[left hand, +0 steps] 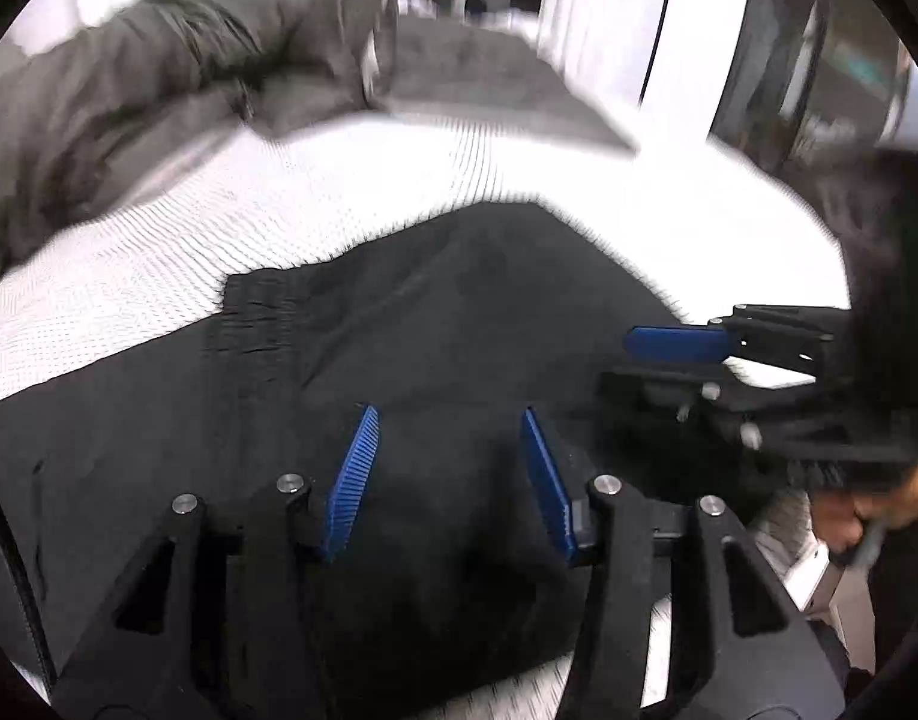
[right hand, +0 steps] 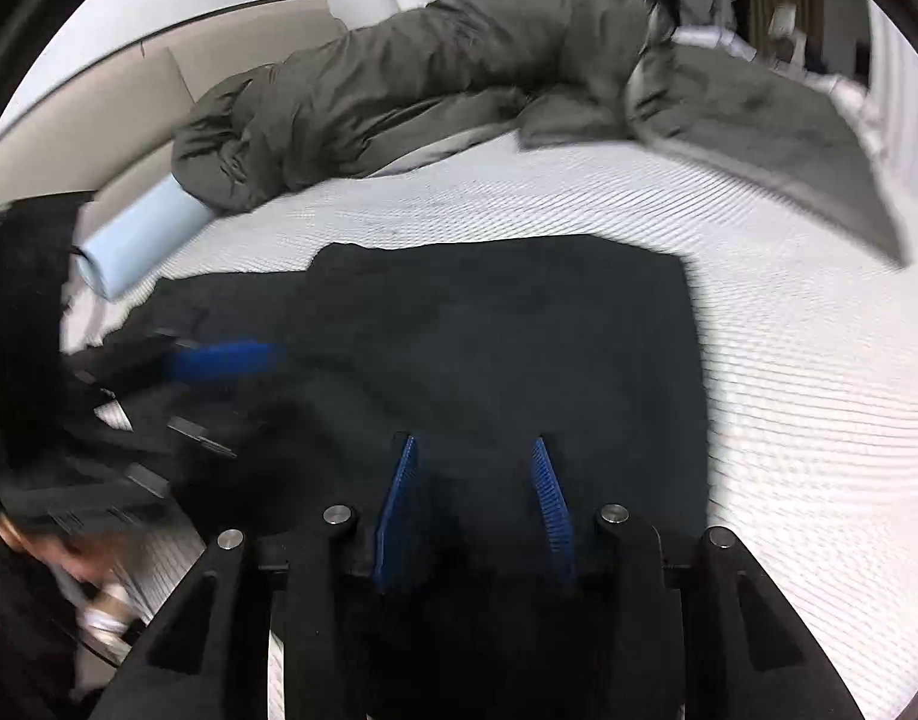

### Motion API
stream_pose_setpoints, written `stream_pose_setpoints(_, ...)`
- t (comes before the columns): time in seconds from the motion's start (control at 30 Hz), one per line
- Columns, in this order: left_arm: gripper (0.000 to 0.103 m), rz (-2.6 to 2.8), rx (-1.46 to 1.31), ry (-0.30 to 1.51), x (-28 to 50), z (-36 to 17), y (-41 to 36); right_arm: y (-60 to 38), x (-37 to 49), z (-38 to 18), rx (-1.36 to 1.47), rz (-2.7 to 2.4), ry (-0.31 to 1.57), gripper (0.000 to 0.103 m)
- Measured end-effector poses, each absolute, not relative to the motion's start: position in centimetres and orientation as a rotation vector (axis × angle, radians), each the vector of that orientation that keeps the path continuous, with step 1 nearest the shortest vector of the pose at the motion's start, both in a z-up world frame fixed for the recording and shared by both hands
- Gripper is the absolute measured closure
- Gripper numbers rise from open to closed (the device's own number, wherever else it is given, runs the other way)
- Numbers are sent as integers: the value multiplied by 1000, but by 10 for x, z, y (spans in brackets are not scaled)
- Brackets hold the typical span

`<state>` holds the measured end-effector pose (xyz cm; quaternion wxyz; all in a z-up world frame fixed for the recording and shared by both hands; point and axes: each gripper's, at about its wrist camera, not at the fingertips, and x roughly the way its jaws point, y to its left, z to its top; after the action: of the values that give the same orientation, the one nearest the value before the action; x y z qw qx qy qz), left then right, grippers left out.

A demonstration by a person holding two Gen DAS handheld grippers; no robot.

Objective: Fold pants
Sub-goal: 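Lay the folded pants down and release the right gripper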

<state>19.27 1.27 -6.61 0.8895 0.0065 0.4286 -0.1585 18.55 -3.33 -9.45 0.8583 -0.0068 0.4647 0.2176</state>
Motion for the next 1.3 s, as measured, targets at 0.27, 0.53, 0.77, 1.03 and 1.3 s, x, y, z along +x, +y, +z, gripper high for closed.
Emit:
stream_pose_setpoints(0.27, 76, -322, -82, 941, 199, -82, 50, -84, 203, -118, -77, 236, 1044, 69)
stream_pose_setpoints(0.53, 65, -356, 1, 935, 243, -60, 5, -37, 218, -90, -9, 392, 981, 65)
stream_pose_setpoints(0.77, 87, -350, -97, 993, 253, -88, 49, -56, 249, -122, -51, 242, 1044, 72)
stream_pose_setpoints(1.03, 57, -350, -49, 888, 247, -42, 24, -31, 250, -88, -21, 326, 966, 60)
stream_pose_setpoints(1.3, 78, -296, -198, 1043, 303, -81, 44, -31, 299, -123, -151, 162, 1052, 58)
